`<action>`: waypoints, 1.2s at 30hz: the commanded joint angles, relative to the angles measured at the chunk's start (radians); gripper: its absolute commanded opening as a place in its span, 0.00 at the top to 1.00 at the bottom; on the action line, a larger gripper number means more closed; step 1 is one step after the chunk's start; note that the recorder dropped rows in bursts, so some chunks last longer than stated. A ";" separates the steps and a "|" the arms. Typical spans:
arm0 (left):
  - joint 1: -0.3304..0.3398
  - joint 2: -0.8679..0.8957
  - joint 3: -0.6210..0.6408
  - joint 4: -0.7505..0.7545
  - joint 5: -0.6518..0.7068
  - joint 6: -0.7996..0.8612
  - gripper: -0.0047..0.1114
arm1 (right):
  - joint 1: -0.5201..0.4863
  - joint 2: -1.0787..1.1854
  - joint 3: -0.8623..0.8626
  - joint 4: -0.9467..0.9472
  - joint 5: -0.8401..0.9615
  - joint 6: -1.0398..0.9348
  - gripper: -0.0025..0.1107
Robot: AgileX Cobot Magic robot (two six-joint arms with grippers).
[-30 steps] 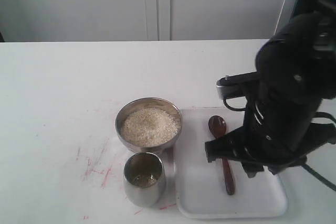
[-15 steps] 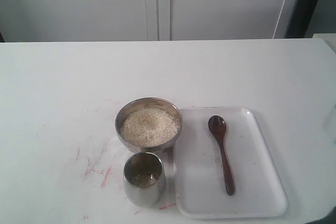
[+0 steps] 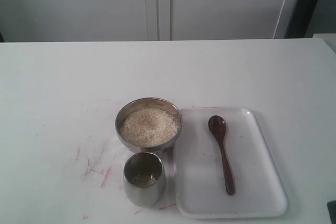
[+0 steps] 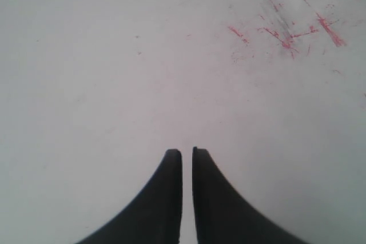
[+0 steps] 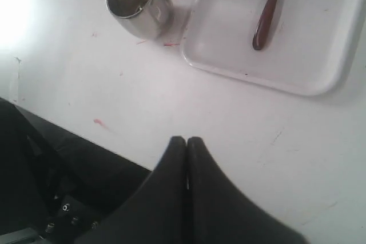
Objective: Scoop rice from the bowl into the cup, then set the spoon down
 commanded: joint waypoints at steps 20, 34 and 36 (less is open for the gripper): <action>-0.007 -0.004 0.009 -0.006 0.048 -0.005 0.84 | -0.389 -0.178 0.456 -0.299 -1.218 -0.143 0.98; -0.007 -0.004 0.009 -0.006 0.048 -0.005 0.84 | -0.410 -0.245 0.546 0.068 -1.235 -0.590 0.98; -0.007 -0.004 0.009 -0.006 0.048 -0.005 0.84 | -0.435 -0.274 0.573 0.239 -1.230 -0.759 0.98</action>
